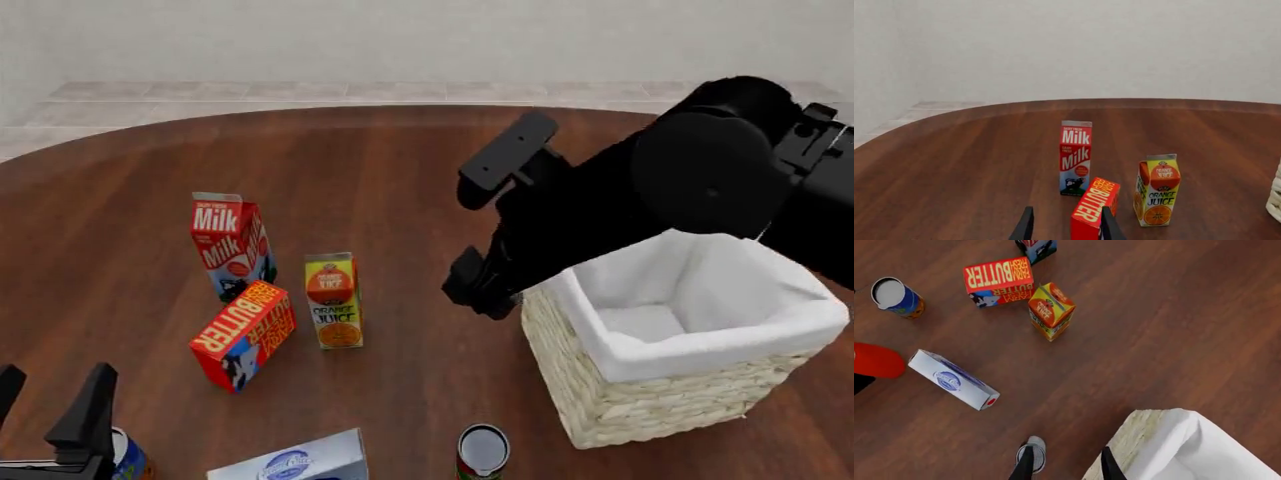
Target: Pick up the tomato sauce, and put it in the basket.
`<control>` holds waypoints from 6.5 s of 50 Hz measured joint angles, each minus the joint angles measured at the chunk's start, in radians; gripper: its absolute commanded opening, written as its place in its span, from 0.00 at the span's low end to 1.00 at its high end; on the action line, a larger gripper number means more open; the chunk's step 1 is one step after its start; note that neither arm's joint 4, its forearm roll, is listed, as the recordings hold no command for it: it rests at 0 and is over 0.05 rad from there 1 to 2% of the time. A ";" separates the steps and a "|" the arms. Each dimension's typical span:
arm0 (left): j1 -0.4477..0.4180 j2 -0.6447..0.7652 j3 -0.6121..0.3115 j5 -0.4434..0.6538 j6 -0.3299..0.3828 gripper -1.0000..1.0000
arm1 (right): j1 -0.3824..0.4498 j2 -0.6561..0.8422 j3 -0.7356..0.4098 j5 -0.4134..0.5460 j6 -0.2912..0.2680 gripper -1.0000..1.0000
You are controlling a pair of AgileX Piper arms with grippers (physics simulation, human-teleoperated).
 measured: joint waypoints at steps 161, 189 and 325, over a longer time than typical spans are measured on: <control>0.000 0.000 0.000 0.000 0.000 1.00 | 0.137 0.248 0.211 0.059 0.245 1.00; 0.000 0.000 0.000 0.000 0.000 1.00 | 0.120 0.265 0.246 0.013 0.243 1.00; 0.000 0.000 0.000 0.000 0.000 1.00 | 0.130 0.163 0.261 -0.044 0.159 0.00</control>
